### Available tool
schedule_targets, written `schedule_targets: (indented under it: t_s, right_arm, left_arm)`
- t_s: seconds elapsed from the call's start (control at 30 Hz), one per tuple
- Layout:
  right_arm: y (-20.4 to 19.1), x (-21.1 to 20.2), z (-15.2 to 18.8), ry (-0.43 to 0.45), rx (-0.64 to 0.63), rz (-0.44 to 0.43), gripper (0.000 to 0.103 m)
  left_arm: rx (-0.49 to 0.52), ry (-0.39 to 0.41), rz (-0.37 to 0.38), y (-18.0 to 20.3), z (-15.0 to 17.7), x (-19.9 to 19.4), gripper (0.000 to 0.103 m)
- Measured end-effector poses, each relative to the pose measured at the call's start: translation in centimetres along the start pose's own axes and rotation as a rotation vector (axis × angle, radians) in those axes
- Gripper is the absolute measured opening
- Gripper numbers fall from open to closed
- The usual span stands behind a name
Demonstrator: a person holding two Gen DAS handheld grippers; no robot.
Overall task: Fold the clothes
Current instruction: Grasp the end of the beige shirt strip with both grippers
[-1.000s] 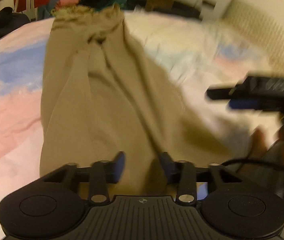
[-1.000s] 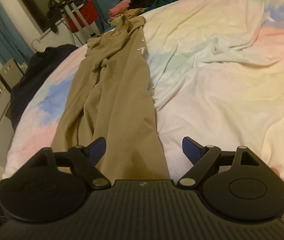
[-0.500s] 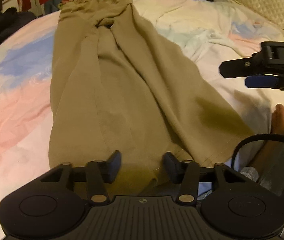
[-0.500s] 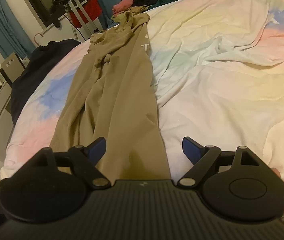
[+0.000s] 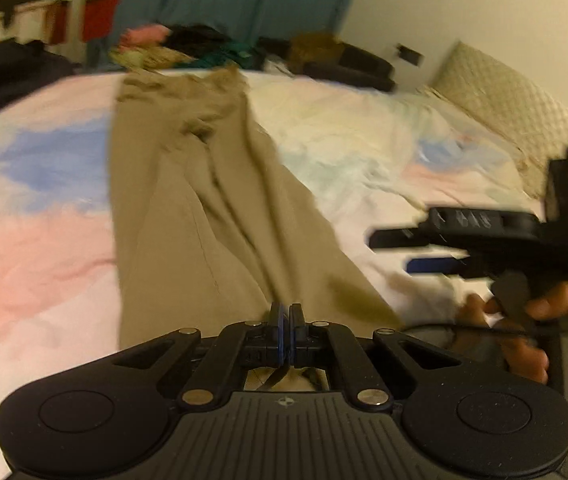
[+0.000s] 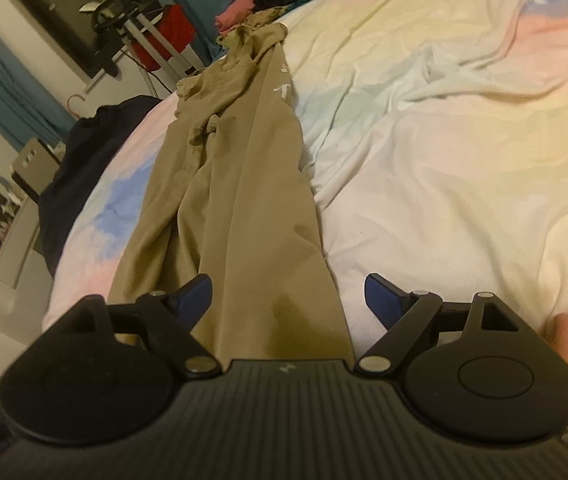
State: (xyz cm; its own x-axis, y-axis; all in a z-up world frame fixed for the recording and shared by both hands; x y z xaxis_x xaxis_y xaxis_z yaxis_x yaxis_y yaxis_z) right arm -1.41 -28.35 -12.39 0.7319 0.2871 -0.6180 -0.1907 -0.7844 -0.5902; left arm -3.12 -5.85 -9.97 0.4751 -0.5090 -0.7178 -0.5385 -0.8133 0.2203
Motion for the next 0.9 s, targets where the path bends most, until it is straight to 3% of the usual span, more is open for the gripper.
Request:
schedule_targets:
  t_s: [0.1,0.17,0.23,0.3,0.4,0.5,0.6,0.67,0.8,0.83,0.9]
  right_arm:
    - [0.5,0.1,0.0,-0.008,0.044,-0.017,0.085]
    - [0.7,0.2,0.1,-0.022,0.061,-0.025,0.085]
    - [0.7,0.4,0.2,-0.039,0.063,-0.03,0.085]
    - [0.8,0.6,0.2,-0.058,0.069,-0.033,0.085]
    - [1.3,1.3,0.2,-0.089,0.098,-0.036,0.085]
    - [1.8,1.8,0.1,-0.112,0.129,-0.031,0.085]
    - [2.2,2.3,0.2,-0.118,0.154,-0.014,0.085]
    - [2.5,2.6,0.2,-0.124,0.182,-0.007,0.085]
    - [3.3,3.3,0.4,-0.151,0.25,-0.002,0.086]
    - [3.4,3.5,0.6,-0.165,0.262,-0.006,0.086]
    - [3.2,4.0,1.0,-0.223,0.264,-0.006,0.086]
  left_arm:
    - [-0.065,-0.127,0.078,-0.4,1.1,2.8,0.003]
    - [-0.128,-0.198,0.154,-1.0,1.7,3.8,0.008]
    - [-0.199,-0.157,0.202,-2.0,1.1,2.8,0.039]
    - [-0.273,-0.085,0.213,-3.5,0.5,1.4,0.056]
    - [-0.486,-0.023,0.186,-7.6,0.4,0.3,0.062]
    - [-0.717,-0.003,0.092,-12.2,1.4,0.2,0.062]
    - [-0.884,-0.053,0.015,-15.0,2.8,1.2,0.062]
    - [-0.915,-0.103,-0.005,-15.2,3.4,2.1,0.059]
    - [-0.811,-0.162,0.051,-13.2,2.8,2.7,0.06]
    - [-0.787,-0.191,0.072,-12.7,2.9,2.9,0.047]
    - [-0.737,-0.226,0.071,-11.6,3.1,3.1,0.031]
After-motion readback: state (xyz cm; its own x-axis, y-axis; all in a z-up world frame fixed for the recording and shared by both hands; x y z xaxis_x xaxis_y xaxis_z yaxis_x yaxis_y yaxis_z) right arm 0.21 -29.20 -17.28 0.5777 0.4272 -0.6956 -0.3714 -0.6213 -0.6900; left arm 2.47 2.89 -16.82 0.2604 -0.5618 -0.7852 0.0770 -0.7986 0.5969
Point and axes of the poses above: each gripper's, at about its wrist camera, not at the fingertips, and x roughly the way its jaws point, y to its right, z to its underside, the point moved 5 cm from there along x, roughly the way its jaws point, and after that the axes turned 5 degrees about -z, right-handed, at the moved point
